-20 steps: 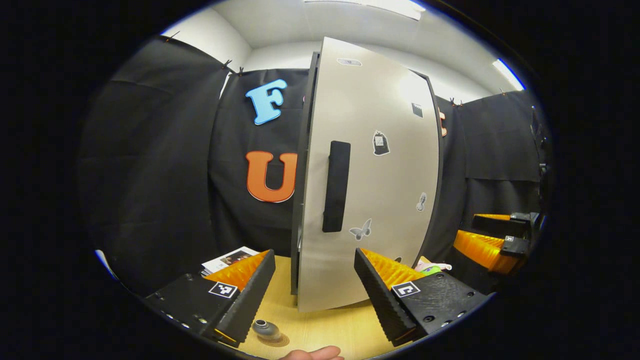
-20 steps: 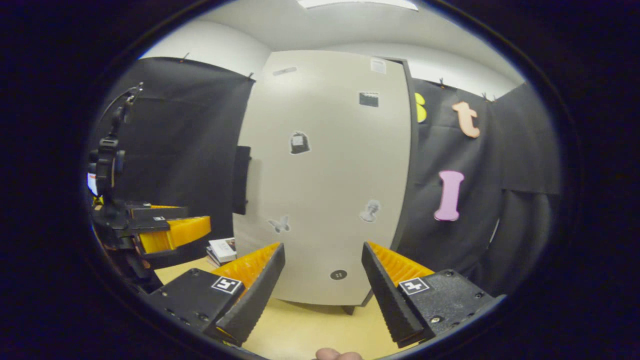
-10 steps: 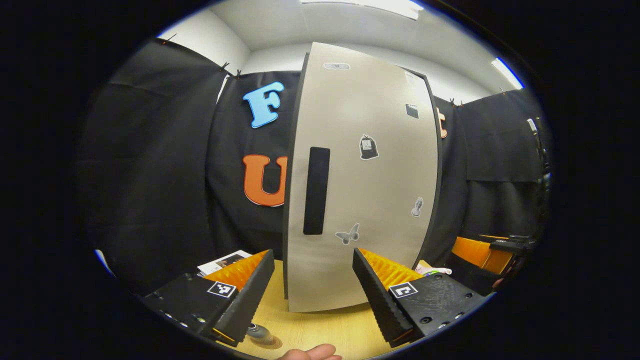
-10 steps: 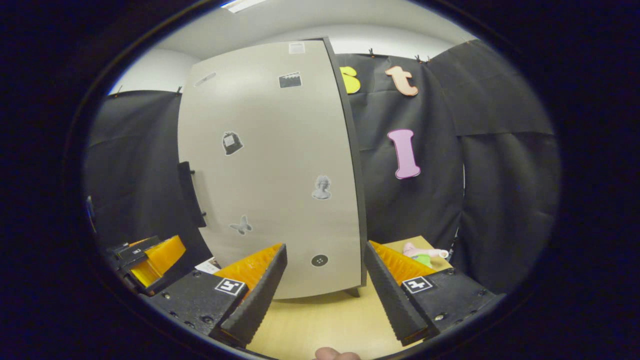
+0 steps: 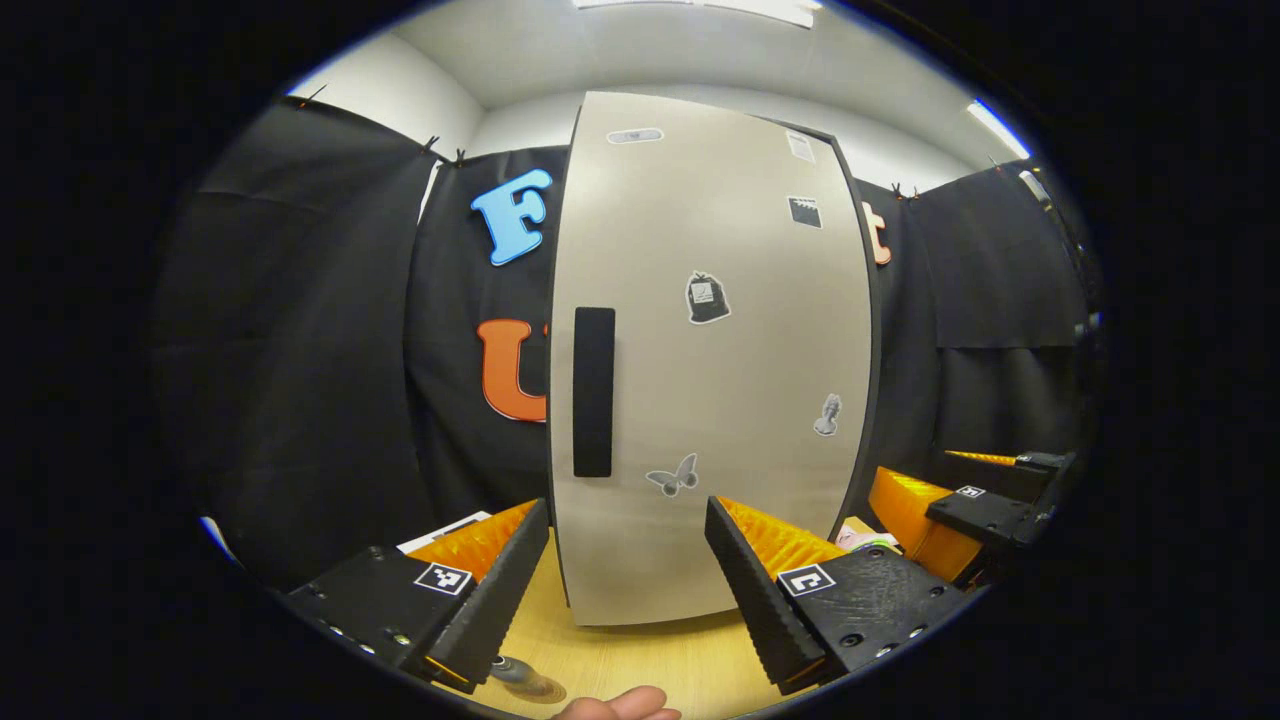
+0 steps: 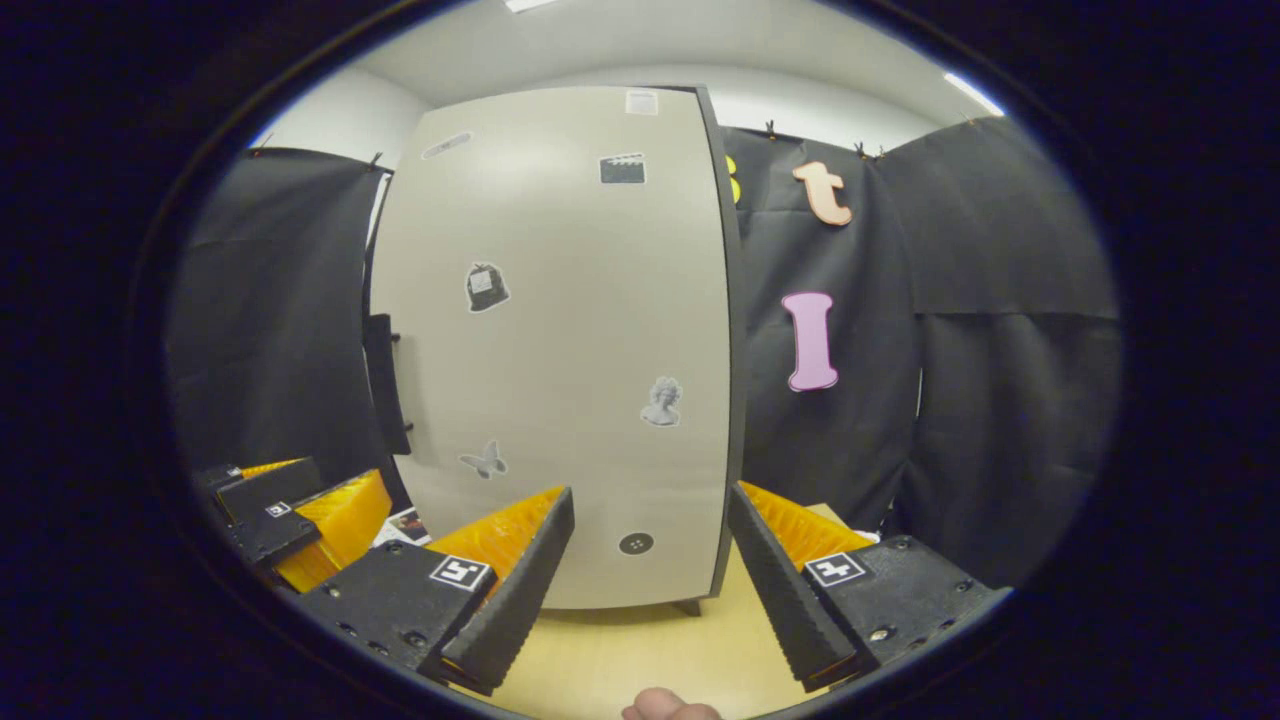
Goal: Open the cabinet door with the right hand, grasp the bottle in the cabinet with the left hand and place it on the coaster, then close the cabinet door with the right hand.
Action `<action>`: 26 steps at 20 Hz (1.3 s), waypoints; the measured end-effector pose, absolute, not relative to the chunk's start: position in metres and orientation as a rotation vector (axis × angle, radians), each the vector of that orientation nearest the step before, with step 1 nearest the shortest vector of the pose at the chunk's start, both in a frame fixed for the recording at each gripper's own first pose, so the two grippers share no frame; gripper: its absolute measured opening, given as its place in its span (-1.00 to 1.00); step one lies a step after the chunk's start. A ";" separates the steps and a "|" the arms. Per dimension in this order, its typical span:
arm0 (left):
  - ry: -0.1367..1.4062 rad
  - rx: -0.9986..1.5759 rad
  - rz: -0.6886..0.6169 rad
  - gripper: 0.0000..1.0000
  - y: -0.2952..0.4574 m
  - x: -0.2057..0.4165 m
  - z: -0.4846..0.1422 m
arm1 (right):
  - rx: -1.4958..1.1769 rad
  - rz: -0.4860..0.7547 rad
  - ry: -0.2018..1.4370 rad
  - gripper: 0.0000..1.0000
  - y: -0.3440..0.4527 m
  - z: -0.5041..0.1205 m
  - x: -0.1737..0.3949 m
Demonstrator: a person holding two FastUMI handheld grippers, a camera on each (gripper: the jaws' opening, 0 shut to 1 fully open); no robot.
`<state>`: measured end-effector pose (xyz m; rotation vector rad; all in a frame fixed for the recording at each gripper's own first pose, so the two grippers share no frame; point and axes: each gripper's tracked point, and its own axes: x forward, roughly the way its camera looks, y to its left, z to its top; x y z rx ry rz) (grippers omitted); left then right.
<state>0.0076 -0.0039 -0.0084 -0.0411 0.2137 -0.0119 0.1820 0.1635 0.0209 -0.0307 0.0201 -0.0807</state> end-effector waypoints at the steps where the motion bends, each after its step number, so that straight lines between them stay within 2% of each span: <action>1: 0.211 -0.024 -0.011 0.90 -0.004 0.007 -0.009 | -0.042 -0.078 0.003 0.90 0.165 0.024 0.180; 2: 0.209 -0.012 -0.006 0.90 -0.004 0.007 -0.010 | -0.048 -0.075 -0.010 0.99 0.166 0.027 0.177; 5: 0.197 -0.025 -0.014 0.90 -0.008 0.007 -0.006 | -0.036 -0.036 -0.004 0.99 0.174 0.024 0.173; 6: 0.191 -0.021 -0.014 0.90 -0.008 0.007 -0.004 | -0.032 -0.028 0.006 0.90 0.174 0.021 0.172; 8: 0.186 -0.001 -0.003 0.90 -0.004 0.005 -0.003 | -0.021 -0.019 0.014 0.90 0.173 0.017 0.169; 9: 0.187 -0.005 -0.005 0.90 -0.005 0.005 -0.005 | -0.016 -0.015 0.022 0.99 0.173 0.015 0.168; 10: 0.186 -0.012 -0.007 0.90 -0.008 0.005 -0.004 | -0.013 -0.011 0.028 0.90 0.172 0.013 0.166; 11: 0.185 -0.016 -0.009 0.90 -0.010 0.005 -0.002 | -0.015 -0.012 0.030 0.99 0.172 0.013 0.166; 12: 0.186 -0.017 -0.012 0.90 -0.010 0.005 -0.002 | -0.018 -0.011 0.025 0.90 0.171 0.014 0.165; 13: 0.186 -0.018 -0.017 0.90 -0.012 0.005 -0.002 | -0.021 -0.013 0.019 0.90 0.170 0.016 0.164; 14: 0.182 -0.017 -0.020 0.90 -0.014 0.005 -0.001 | -0.024 -0.015 0.012 0.99 0.169 0.017 0.162; 18: 0.178 -0.012 -0.037 0.90 -0.021 0.004 -0.002 | -0.049 0.000 -0.002 0.99 0.170 0.020 0.159; 19: 0.183 -0.017 -0.041 0.90 -0.021 0.004 -0.004 | -0.053 0.008 -0.001 0.90 0.172 0.019 0.158; 20: 0.192 -0.021 -0.038 0.90 -0.021 0.002 -0.007 | -0.058 0.013 0.001 0.99 0.173 0.017 0.157; 25: 0.190 -0.035 -0.038 0.90 -0.020 0.000 -0.006 | -0.040 0.036 -0.009 0.99 0.175 0.019 0.152; 26: 0.191 -0.034 -0.038 0.90 -0.020 0.000 -0.007 | -0.038 0.037 -0.005 0.90 0.175 0.018 0.151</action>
